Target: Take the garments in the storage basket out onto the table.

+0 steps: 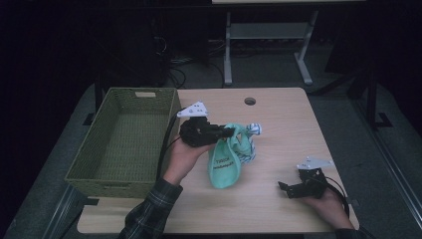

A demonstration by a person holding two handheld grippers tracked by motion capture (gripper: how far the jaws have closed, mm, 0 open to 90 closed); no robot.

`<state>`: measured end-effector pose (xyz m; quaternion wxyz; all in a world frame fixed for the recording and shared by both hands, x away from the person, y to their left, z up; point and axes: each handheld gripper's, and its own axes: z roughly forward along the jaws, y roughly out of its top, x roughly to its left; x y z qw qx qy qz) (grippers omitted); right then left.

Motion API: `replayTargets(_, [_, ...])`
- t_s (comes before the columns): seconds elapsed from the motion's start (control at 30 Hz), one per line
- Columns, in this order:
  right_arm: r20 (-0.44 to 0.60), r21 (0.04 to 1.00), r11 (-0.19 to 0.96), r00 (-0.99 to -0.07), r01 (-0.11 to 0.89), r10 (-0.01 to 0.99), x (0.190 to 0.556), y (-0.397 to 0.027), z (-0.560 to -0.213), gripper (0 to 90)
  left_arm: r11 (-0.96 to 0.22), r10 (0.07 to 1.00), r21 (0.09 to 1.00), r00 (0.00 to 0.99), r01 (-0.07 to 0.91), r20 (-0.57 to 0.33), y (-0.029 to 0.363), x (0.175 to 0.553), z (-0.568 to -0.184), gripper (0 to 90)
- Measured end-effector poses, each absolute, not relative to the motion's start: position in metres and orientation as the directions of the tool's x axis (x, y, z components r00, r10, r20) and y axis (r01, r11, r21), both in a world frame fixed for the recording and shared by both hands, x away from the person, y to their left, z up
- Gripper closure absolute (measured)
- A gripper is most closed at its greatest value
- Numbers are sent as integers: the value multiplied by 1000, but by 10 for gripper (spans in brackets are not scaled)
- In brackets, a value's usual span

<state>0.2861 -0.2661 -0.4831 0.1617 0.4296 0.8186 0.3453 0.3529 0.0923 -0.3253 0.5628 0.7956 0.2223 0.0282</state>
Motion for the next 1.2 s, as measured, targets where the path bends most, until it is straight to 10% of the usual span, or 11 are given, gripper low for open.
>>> replayTargets(1.2, [34, 702, 392, -578, 594, 815, 286, -266, -483, 23, -449, 358, 813, 908, 371, -217, 47, 364, -402, 824])
